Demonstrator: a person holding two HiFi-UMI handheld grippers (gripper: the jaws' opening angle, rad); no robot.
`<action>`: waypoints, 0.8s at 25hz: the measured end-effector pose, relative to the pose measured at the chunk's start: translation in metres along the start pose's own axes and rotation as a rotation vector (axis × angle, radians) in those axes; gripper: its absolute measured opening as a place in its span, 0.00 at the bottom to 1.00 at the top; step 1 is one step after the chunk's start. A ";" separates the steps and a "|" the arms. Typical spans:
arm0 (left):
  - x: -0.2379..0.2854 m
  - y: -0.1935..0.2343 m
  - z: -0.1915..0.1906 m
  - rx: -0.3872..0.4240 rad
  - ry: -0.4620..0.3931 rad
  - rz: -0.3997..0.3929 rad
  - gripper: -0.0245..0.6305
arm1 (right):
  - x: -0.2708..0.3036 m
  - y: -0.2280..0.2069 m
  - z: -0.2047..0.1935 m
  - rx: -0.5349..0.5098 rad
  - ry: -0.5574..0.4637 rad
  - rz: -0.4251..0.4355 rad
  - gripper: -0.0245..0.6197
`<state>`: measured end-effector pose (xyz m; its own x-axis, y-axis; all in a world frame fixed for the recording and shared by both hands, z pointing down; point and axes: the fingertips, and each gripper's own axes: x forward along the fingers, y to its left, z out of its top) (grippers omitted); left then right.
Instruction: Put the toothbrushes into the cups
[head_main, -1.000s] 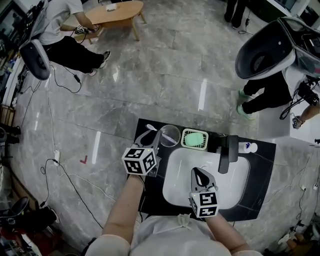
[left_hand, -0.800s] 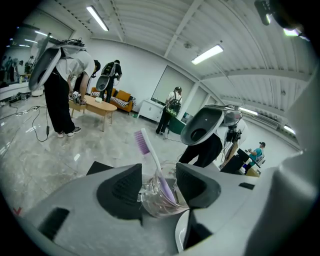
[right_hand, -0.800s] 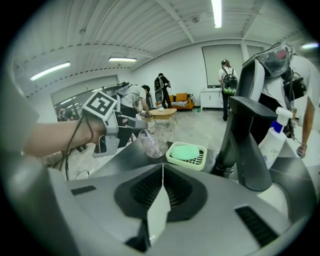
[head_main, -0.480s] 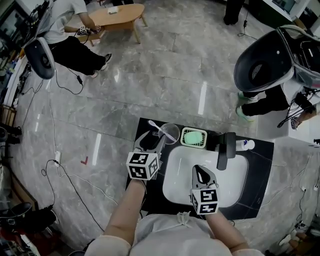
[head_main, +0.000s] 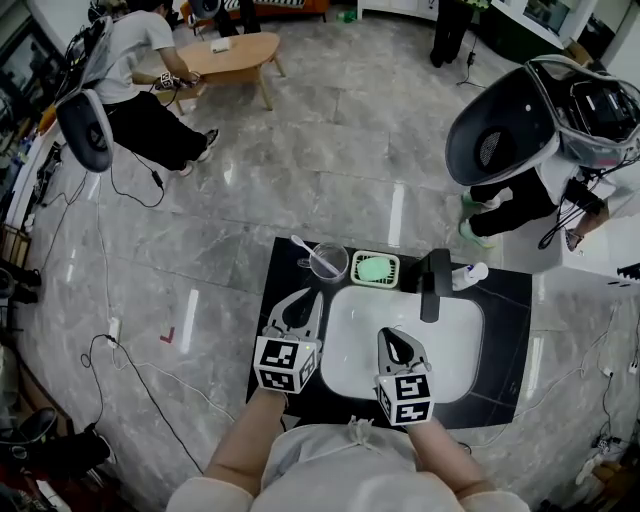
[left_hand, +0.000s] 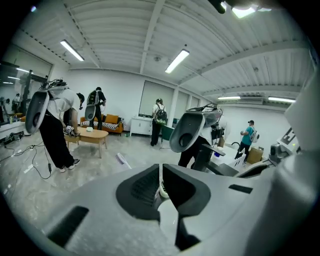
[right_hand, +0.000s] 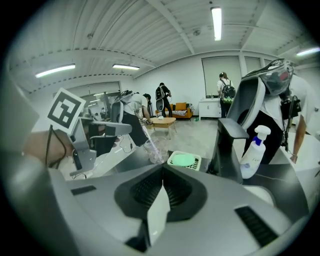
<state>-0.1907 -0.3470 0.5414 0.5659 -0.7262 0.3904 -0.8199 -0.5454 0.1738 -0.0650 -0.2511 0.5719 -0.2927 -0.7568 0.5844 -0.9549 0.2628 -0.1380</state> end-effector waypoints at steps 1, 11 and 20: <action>-0.007 -0.005 -0.002 0.000 0.000 -0.007 0.09 | -0.004 0.002 0.001 -0.002 -0.008 -0.001 0.08; -0.064 -0.071 -0.026 -0.077 -0.018 -0.084 0.07 | -0.049 0.012 -0.007 -0.015 -0.084 -0.042 0.08; -0.087 -0.115 -0.022 0.009 -0.041 -0.143 0.07 | -0.077 0.018 -0.010 -0.013 -0.147 -0.047 0.08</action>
<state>-0.1475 -0.2121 0.5078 0.6804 -0.6567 0.3253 -0.7296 -0.6485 0.2169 -0.0588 -0.1822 0.5321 -0.2529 -0.8479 0.4661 -0.9673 0.2321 -0.1026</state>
